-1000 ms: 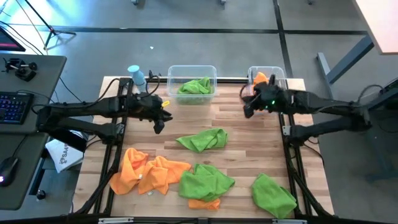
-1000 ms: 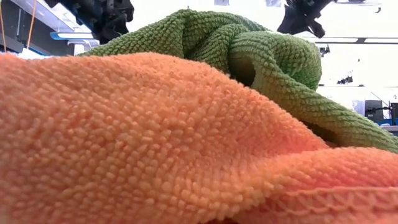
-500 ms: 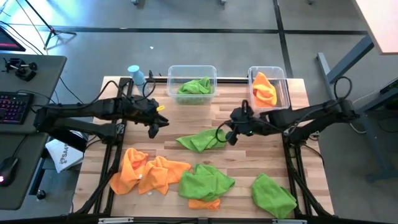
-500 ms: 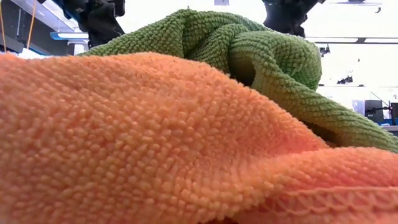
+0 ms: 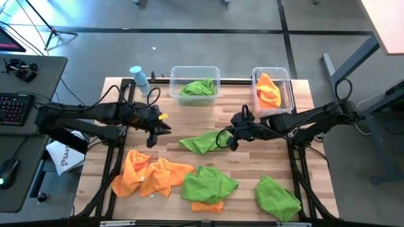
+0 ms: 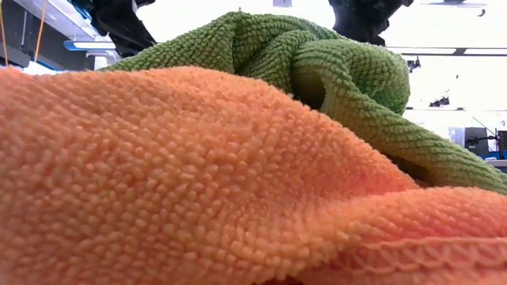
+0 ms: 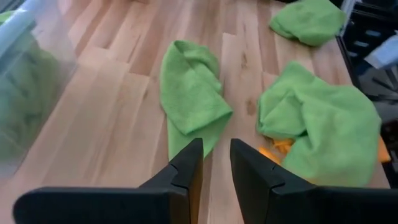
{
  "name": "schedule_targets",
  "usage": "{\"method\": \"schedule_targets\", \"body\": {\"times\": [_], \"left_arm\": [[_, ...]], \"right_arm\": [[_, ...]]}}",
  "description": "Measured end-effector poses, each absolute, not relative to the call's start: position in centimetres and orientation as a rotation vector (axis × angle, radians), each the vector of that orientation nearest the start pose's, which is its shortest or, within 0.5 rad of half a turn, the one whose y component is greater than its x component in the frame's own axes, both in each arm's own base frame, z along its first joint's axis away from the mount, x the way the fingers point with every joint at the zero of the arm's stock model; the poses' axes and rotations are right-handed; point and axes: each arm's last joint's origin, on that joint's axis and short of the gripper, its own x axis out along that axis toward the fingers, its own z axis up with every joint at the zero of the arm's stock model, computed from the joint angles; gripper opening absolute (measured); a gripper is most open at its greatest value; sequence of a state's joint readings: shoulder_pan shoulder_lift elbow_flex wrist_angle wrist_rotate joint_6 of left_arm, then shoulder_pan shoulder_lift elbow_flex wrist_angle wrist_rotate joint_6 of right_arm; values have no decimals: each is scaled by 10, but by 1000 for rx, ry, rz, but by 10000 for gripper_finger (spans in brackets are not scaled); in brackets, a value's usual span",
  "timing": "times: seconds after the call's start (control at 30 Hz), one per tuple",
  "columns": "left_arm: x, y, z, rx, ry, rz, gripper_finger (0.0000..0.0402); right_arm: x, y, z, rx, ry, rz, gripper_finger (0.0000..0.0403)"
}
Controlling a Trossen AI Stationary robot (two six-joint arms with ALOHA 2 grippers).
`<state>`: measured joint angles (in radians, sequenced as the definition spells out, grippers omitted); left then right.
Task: Sort microfiber towel by color & place in baskets
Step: Put the orange towel into the right transparent bin
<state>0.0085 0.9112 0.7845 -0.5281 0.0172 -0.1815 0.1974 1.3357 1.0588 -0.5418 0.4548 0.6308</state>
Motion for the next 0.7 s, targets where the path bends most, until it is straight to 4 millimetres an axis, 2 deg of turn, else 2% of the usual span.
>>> {"method": "schedule_targets", "body": {"times": [0.13,0.47,0.57,0.7], "left_arm": [[185,-11,282,-200,657,27,51],[178,-45,281,-317,652,102,27],[173,-53,277,-427,684,152,16],[162,-57,265,-703,822,319,2]], "right_arm": [[270,42,280,336,709,-436,0],[263,42,274,317,817,-421,0],[260,43,271,306,881,-387,0],[254,43,268,290,956,-375,0]]}}
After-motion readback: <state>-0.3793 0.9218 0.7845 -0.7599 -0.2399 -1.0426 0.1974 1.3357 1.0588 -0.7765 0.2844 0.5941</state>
